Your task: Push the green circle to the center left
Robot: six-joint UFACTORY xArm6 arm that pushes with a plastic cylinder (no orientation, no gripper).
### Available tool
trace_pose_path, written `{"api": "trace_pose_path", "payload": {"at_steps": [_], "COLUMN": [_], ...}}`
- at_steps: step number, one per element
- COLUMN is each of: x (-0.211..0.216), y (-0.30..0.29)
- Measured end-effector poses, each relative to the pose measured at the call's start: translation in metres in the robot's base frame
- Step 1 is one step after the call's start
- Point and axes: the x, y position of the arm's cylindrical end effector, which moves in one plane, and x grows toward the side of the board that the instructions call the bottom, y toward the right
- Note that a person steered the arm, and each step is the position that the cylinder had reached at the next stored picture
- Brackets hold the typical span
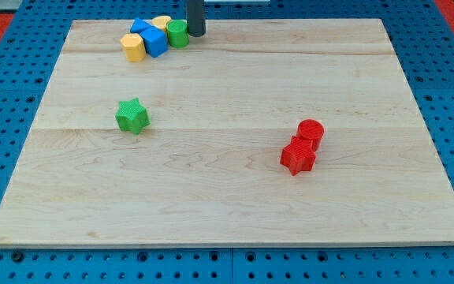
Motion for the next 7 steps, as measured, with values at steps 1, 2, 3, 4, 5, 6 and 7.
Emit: {"api": "trace_pose_path", "payload": {"at_steps": [1, 2, 3, 4, 5, 6, 7], "x": [0.003, 0.004, 0.011, 0.053, 0.107, 0.171, 0.208], "y": [0.0, -0.006, -0.015, 0.017, 0.02, 0.02, 0.002]}}
